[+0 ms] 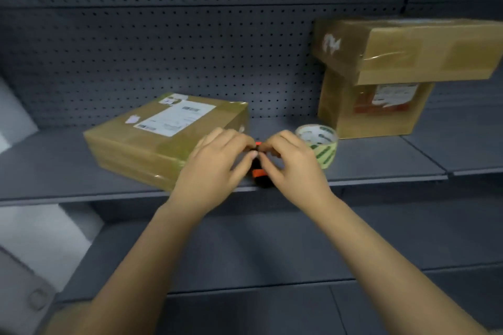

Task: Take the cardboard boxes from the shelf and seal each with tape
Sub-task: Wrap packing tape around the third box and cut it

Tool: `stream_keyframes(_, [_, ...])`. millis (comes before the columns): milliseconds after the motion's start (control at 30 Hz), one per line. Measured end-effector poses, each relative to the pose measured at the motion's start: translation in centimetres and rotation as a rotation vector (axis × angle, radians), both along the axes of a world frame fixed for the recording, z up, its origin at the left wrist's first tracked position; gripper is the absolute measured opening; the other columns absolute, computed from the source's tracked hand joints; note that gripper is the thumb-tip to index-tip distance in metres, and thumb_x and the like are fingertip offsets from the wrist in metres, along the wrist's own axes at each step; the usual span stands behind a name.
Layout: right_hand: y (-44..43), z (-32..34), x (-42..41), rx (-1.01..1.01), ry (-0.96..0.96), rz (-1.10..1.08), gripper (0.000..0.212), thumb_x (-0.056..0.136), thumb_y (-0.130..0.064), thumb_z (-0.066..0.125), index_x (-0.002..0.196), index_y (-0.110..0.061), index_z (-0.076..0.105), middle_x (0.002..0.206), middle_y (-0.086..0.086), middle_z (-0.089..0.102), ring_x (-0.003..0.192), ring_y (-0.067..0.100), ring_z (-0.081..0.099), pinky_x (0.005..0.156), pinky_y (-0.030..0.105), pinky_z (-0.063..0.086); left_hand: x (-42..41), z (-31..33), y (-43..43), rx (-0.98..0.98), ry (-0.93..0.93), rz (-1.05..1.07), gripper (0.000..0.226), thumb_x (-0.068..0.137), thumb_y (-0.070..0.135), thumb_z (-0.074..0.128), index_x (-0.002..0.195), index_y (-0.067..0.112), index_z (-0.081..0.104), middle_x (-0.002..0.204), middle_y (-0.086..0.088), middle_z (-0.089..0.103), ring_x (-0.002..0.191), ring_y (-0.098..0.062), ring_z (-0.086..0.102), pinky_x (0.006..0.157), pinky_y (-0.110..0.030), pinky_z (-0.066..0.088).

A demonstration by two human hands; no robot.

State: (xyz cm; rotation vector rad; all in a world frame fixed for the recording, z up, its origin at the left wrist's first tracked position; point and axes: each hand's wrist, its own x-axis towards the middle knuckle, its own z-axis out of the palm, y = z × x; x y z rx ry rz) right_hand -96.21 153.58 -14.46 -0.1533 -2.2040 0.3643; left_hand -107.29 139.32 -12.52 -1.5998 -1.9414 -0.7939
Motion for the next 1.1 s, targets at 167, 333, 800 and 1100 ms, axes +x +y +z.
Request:
stream_keyframes(167, [-6.3,0.1,-3.5,-0.03,0.024,0.096,0.004,0.09,-0.014,0.066,0.091,-0.011,0.066,0.09,-0.006,0.054,0.084,0.01,0.052,0.074,0.02,0.042,-3.5,-0.2,-8.1,0.097,0.012,0.096,0.015,0.097,0.025,0.057,0.097,0.012,0.064,0.09,0.002,0.061,0.086,-0.019,0.052,0.077,-0.03,0.042])
stream_keyframes(333, [-10.6,-0.2,-6.3,0.009,0.032,0.063,0.006,0.091,-0.014,0.065,0.093,-0.009,0.065,0.095,-0.001,0.057,0.09,0.014,0.054,0.079,0.023,0.044,-8.8,-0.9,-12.9,0.008,-0.043,0.093,0.035,0.099,0.036,0.045,0.117,0.012,0.064,0.108,0.0,0.066,0.102,-0.018,0.055,0.089,-0.025,0.039])
stream_keyframes(800, [-12.9,-1.6,-9.1,-0.054,0.037,-0.182,0.041,0.077,-0.04,0.078,0.088,-0.006,0.057,0.094,0.003,0.051,0.093,0.021,0.047,0.084,0.022,0.039,-13.7,-4.0,-11.1,0.116,-0.283,-0.233,0.034,0.095,0.037,0.058,0.12,0.016,0.069,0.126,0.005,0.065,0.122,-0.011,0.054,0.105,-0.03,0.04])
stream_keyframes(1100, [-12.3,0.9,-8.4,-0.159,-0.006,0.024,0.017,0.087,-0.018,0.074,0.077,-0.011,0.063,0.09,0.002,0.064,0.093,0.015,0.059,0.085,0.034,0.047,-14.4,-3.7,-10.2,0.158,-0.326,-0.292,0.033,0.087,0.043,0.066,0.104,0.016,0.072,0.11,0.007,0.068,0.106,-0.017,0.059,0.095,-0.043,0.047])
